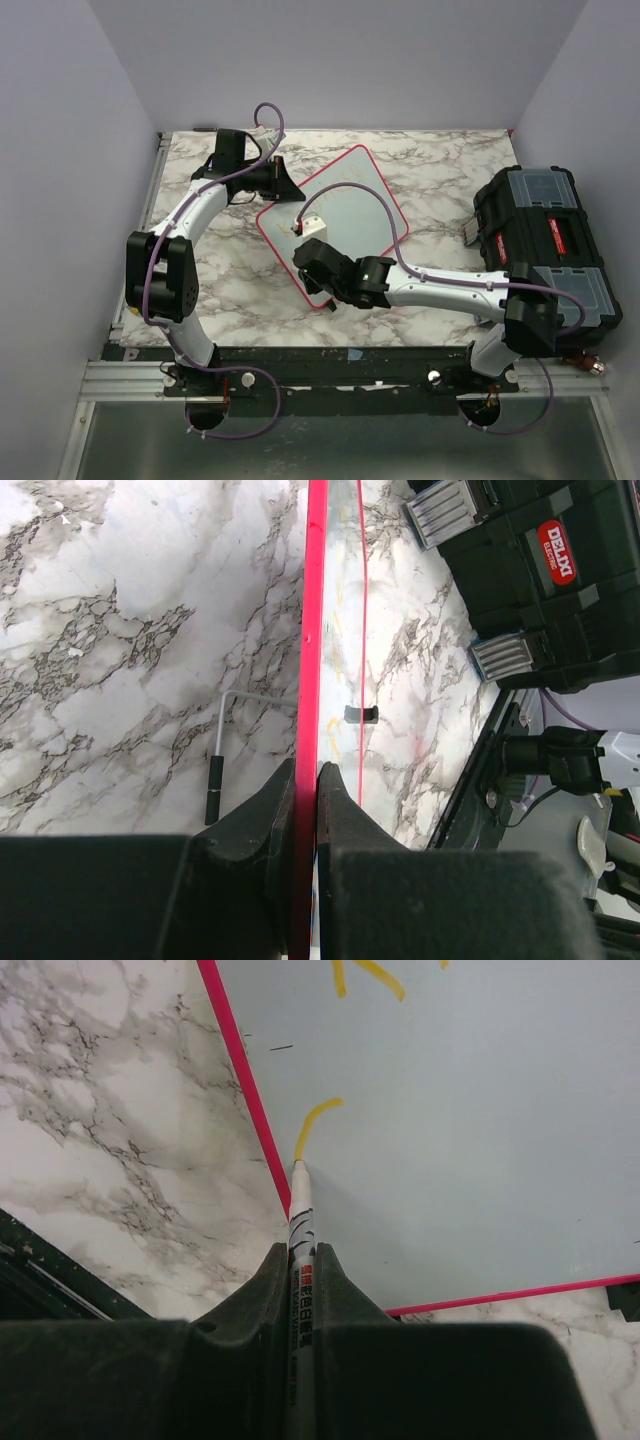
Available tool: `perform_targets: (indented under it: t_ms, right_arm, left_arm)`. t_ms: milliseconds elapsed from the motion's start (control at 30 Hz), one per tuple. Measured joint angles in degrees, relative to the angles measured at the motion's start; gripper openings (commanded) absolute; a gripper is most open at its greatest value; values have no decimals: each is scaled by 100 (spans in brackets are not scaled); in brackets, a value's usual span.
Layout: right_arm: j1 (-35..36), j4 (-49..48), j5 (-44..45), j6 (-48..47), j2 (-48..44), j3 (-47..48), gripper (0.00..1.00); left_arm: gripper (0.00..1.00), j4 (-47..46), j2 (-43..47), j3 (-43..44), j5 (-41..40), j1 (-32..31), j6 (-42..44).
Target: Write a sentence on the whiteboard
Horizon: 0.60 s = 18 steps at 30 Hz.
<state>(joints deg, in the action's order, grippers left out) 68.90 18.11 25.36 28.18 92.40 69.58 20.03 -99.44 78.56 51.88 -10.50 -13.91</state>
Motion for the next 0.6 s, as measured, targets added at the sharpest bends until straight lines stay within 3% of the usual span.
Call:
perform_targets:
  t_ms: [600]
  right_arm:
    - [15, 503, 492, 96, -13, 11, 0]
  left_arm:
    - [0, -2, 0, 0, 2, -2, -7]
